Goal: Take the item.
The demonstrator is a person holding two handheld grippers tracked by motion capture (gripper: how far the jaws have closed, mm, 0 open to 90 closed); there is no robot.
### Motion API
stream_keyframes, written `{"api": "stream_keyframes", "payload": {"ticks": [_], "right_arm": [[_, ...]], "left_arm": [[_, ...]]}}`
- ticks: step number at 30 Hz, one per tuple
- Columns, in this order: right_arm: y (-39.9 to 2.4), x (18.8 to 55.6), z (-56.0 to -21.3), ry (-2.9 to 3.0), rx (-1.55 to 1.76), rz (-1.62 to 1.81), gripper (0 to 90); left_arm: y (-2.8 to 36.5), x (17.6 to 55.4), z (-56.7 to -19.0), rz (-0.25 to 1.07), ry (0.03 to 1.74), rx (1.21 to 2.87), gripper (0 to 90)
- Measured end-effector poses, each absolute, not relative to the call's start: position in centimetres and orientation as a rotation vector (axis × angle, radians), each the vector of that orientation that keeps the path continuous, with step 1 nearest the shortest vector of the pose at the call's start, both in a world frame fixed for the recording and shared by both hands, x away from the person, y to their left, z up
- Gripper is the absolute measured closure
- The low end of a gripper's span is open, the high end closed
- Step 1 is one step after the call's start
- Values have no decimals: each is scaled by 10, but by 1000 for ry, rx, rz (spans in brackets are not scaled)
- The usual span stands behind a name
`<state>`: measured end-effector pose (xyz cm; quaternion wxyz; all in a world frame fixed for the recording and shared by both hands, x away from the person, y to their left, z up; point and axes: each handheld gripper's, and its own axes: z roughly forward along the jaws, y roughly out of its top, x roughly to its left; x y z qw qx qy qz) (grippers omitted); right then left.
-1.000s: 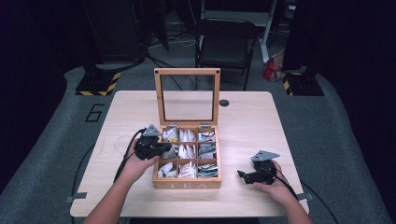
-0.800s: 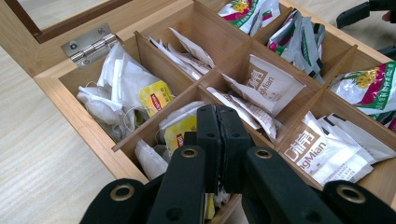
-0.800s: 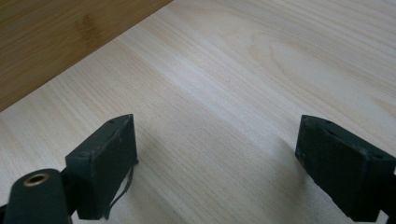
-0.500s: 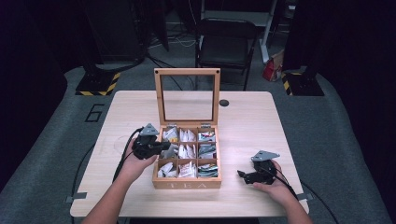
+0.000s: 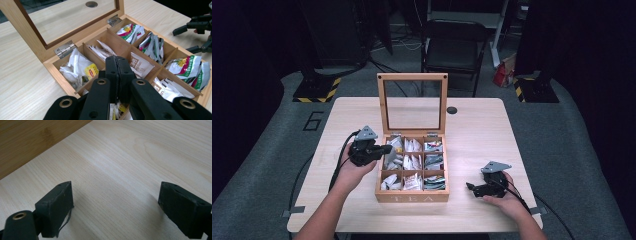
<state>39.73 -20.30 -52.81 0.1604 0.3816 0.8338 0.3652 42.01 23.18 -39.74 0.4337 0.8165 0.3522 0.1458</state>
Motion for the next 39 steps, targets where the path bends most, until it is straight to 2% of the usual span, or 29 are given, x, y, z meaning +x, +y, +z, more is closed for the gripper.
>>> {"api": "stream_keyframes", "payload": {"ticks": [9,39], "right_arm": [[-203,397,-528,2384,1089,1045,119],[-203,397,-528,2383,1093,1042,119]], "left_arm": [[237,418,-392,358,882,2022,889],[285,413,-367,466,963,1943,887]]}}
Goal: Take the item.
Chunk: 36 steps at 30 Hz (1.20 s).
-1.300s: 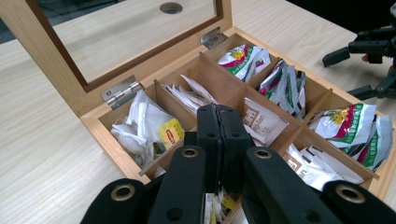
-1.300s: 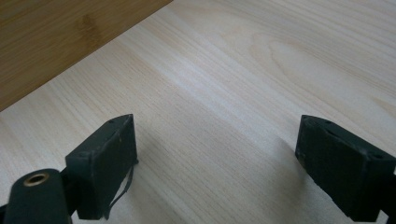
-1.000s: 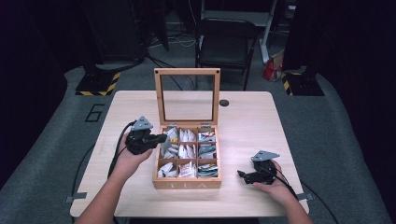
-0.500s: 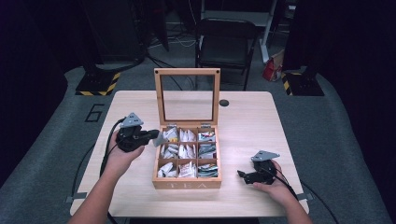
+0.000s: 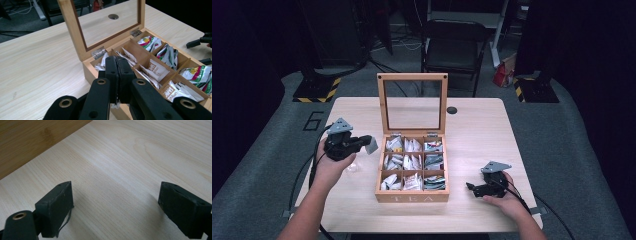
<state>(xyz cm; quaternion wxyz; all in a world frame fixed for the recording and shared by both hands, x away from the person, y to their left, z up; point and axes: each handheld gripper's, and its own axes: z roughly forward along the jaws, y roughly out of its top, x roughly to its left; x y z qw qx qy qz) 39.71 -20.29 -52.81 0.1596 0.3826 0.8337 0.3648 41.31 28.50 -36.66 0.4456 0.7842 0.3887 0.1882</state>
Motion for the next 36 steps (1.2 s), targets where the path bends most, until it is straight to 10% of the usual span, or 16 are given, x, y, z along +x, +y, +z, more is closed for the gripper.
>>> {"api": "stream_keyframes", "payload": {"ticks": [36], "right_arm": [[-203,397,-528,2383,1086,1043,119]], "left_arm": [[345,408,-361,554,1112,1844,888]]}}
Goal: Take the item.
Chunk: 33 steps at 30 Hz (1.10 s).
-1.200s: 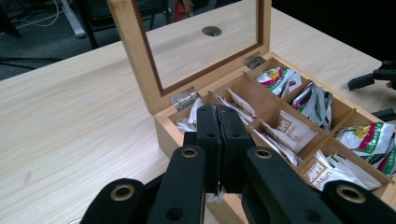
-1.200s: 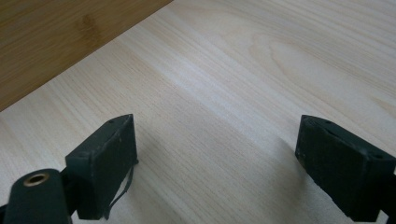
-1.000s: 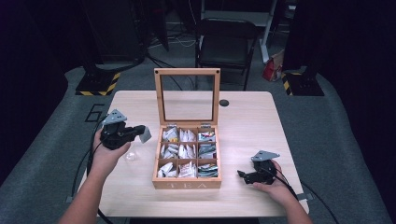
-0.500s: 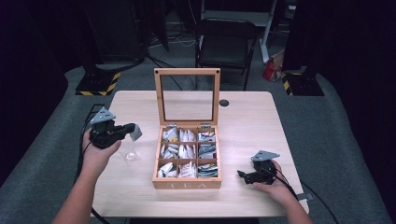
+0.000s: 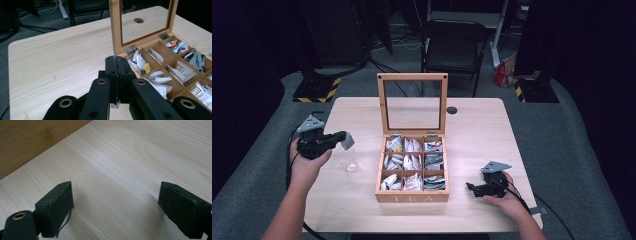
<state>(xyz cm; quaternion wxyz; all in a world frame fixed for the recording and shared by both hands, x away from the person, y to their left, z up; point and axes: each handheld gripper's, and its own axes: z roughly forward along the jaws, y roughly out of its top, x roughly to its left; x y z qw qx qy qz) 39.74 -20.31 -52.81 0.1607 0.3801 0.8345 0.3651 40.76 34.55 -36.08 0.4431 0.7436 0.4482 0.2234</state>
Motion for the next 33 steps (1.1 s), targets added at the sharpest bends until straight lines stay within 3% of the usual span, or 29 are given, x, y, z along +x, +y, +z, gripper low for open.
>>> {"api": "stream_keyframes", "payload": {"ticks": [33], "right_arm": [[-203,397,-528,2383,1086,1043,119]], "left_arm": [[370,410,-394,550,1226,1840,888]]}}
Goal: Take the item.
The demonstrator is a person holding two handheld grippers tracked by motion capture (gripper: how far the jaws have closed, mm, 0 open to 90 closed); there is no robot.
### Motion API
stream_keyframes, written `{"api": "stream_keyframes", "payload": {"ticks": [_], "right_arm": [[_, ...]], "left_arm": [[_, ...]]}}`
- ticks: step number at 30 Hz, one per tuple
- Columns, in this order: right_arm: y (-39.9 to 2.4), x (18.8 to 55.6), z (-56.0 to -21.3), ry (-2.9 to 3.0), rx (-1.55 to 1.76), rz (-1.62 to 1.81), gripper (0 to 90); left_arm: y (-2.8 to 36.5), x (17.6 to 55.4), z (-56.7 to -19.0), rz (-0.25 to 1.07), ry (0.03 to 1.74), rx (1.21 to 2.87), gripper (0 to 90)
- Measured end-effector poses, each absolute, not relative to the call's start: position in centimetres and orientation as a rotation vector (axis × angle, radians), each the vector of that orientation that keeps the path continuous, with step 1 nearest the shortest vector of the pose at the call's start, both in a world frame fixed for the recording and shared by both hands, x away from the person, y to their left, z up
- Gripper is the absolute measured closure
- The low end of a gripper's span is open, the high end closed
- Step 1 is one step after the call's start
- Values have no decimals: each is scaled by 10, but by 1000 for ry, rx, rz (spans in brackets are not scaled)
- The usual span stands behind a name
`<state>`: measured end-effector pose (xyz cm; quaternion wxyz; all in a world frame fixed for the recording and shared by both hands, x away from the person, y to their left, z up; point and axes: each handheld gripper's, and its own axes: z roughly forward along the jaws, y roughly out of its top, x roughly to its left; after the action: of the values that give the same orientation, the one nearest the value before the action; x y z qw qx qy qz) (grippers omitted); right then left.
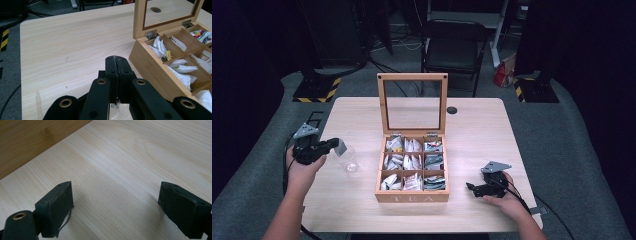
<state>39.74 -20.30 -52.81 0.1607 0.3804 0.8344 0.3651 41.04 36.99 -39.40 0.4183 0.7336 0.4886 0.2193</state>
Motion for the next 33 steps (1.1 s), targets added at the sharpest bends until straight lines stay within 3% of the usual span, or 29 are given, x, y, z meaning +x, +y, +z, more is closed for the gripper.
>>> {"api": "stream_keyframes", "payload": {"ticks": [33], "right_arm": [[-203,397,-528,2385,1086,1041,120]], "left_arm": [[361,416,-427,511,1256,1881,884]]}}
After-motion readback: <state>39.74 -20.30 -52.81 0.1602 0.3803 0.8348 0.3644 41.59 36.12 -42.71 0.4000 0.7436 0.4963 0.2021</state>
